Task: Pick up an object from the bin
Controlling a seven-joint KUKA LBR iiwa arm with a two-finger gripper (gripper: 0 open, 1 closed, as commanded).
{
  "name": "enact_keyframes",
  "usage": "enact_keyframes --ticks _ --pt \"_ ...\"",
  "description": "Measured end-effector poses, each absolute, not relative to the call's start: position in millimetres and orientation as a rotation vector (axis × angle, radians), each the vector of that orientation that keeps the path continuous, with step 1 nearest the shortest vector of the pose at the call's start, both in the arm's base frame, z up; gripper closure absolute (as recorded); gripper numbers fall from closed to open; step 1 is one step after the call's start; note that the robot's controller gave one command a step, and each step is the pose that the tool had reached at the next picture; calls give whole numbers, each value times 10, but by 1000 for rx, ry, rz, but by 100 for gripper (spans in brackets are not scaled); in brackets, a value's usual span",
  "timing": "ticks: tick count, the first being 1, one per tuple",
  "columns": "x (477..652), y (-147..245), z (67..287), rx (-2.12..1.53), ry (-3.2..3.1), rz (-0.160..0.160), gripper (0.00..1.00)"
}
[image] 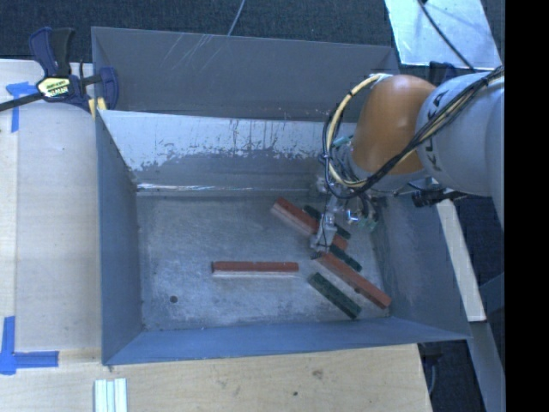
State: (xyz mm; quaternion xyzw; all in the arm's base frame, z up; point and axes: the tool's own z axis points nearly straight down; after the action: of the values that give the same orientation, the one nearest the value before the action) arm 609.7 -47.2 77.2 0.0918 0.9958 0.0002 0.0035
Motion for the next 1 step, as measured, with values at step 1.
enact_keyframes --ticks 1 --pt "6133 -477 666 383 3097 11 100"
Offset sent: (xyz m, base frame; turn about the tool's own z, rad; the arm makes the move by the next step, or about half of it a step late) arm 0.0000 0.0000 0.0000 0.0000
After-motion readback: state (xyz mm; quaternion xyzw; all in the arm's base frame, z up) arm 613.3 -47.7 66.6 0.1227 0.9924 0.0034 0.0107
